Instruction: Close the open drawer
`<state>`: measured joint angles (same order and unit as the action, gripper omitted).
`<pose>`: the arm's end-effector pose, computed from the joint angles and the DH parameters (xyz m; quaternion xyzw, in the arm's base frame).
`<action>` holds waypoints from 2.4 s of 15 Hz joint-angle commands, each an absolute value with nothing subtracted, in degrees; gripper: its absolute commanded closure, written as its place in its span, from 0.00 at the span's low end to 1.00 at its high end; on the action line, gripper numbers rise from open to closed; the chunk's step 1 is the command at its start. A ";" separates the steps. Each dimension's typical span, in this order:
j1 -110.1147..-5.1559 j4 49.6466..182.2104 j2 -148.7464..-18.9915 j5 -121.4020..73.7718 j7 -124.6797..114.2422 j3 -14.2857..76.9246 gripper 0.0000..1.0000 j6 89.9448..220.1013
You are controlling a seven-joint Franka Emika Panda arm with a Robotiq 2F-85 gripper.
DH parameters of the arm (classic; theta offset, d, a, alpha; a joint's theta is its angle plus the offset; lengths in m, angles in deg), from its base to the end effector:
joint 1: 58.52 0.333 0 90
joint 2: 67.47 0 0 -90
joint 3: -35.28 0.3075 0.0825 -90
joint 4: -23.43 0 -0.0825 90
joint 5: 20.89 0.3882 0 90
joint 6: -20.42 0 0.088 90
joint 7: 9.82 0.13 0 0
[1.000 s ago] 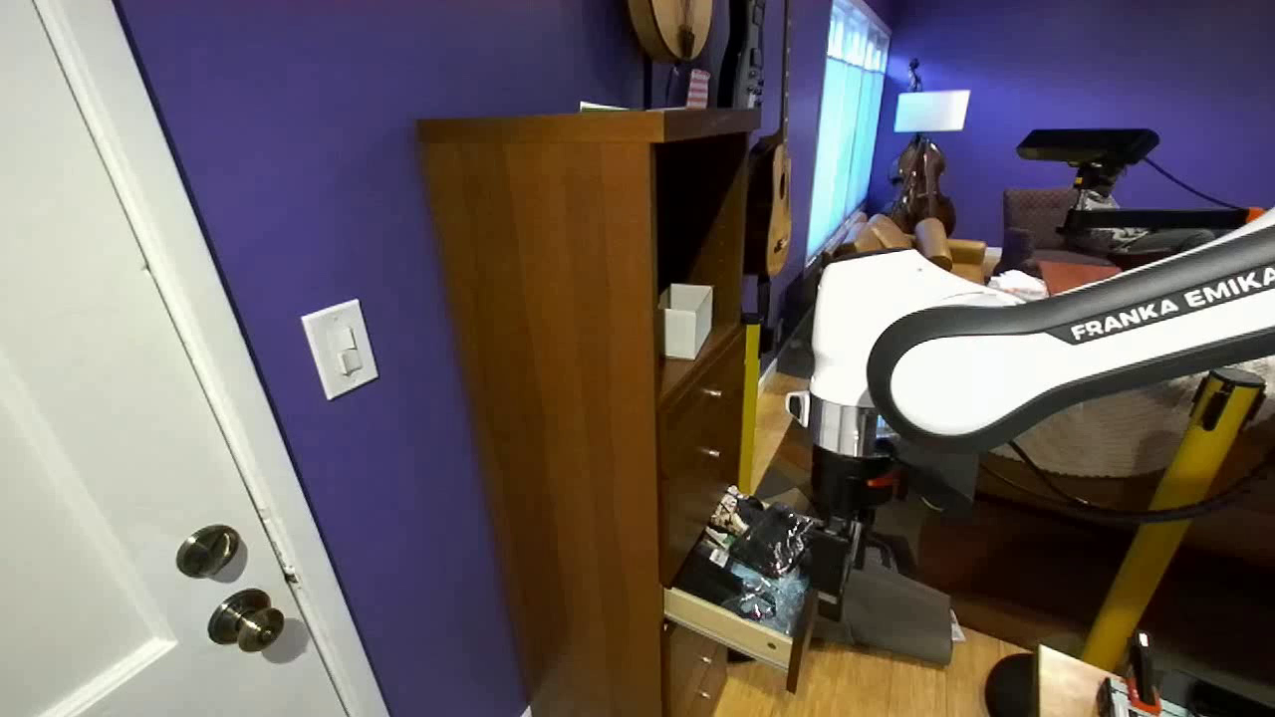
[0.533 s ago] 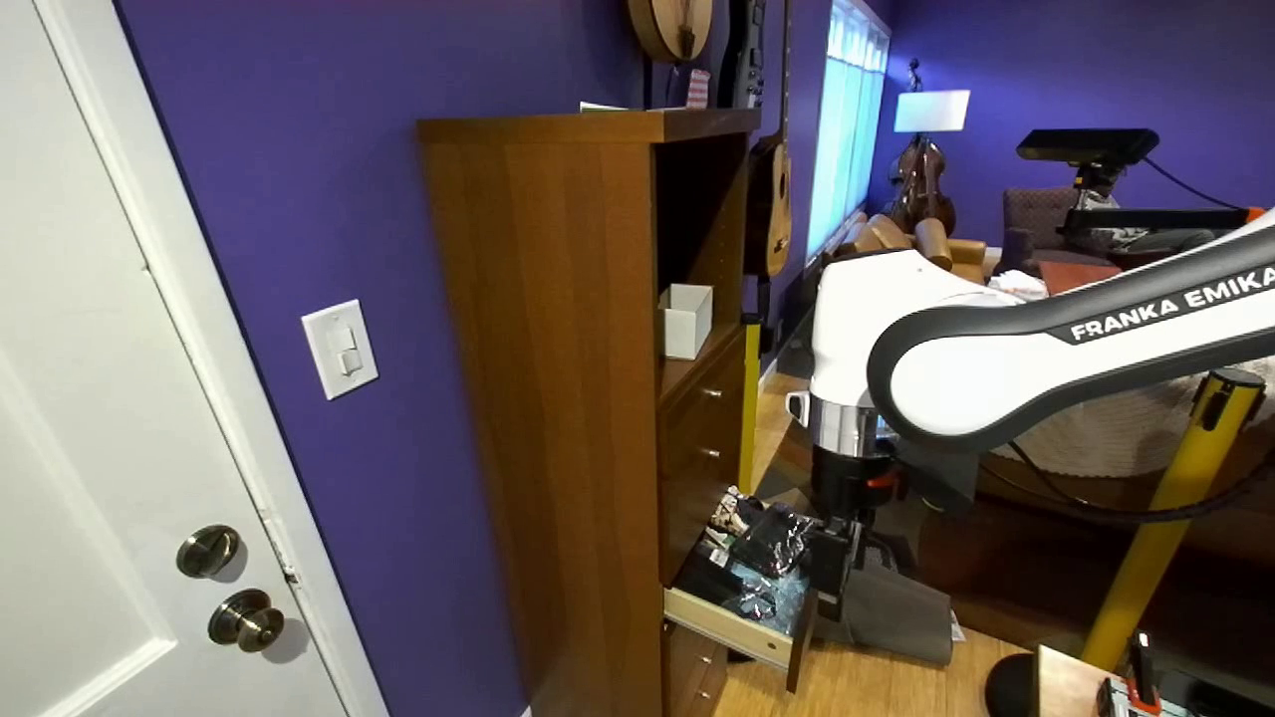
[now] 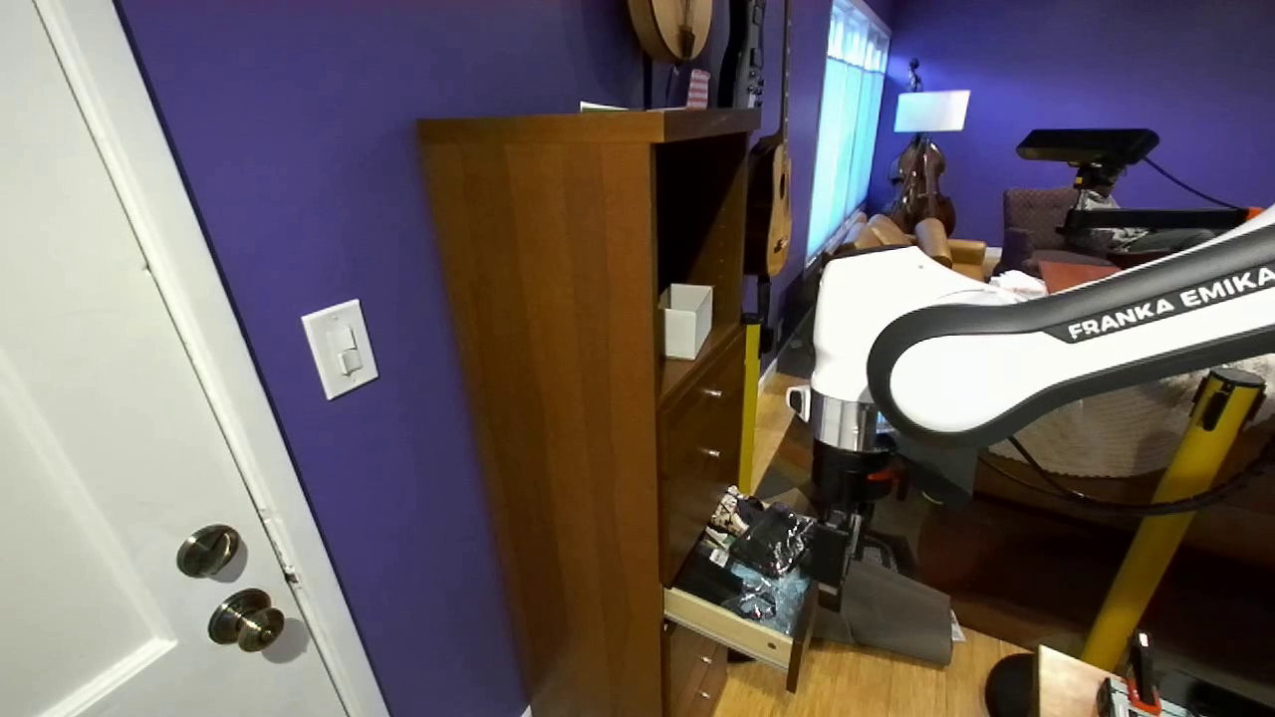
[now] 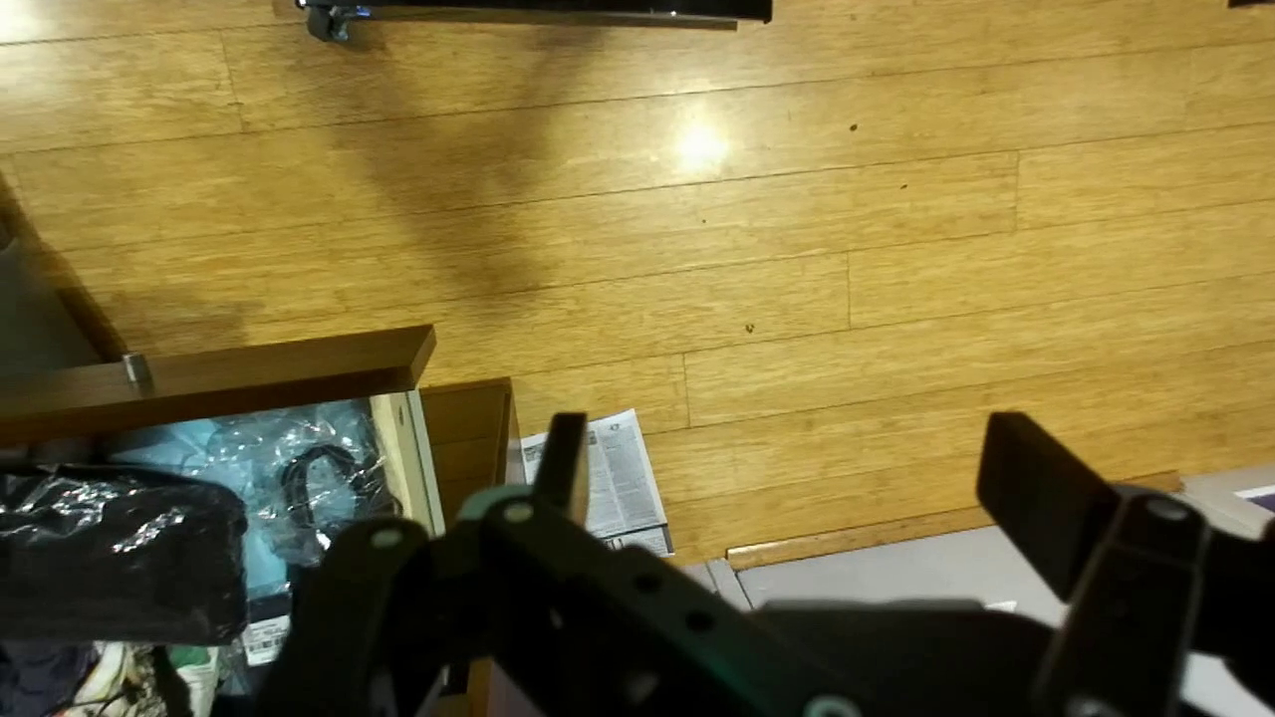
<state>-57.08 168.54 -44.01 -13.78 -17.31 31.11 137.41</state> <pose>0.4045 -0.0088 0.3781 -0.9967 -0.0146 0.0354 0.0718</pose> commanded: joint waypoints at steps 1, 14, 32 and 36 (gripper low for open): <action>-60.63 165.83 -47.32 -18.86 -22.97 28.35 0.00 137.38; -70.36 158.02 -66.83 -22.67 -45.38 16.68 0.00 149.90; -77.88 154.25 -78.88 -17.29 -49.01 18.50 0.00 155.80; -78.17 153.34 -82.89 -18.15 -48.97 18.94 0.00 158.76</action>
<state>-76.67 154.22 -79.49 -17.02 -49.31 17.81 156.48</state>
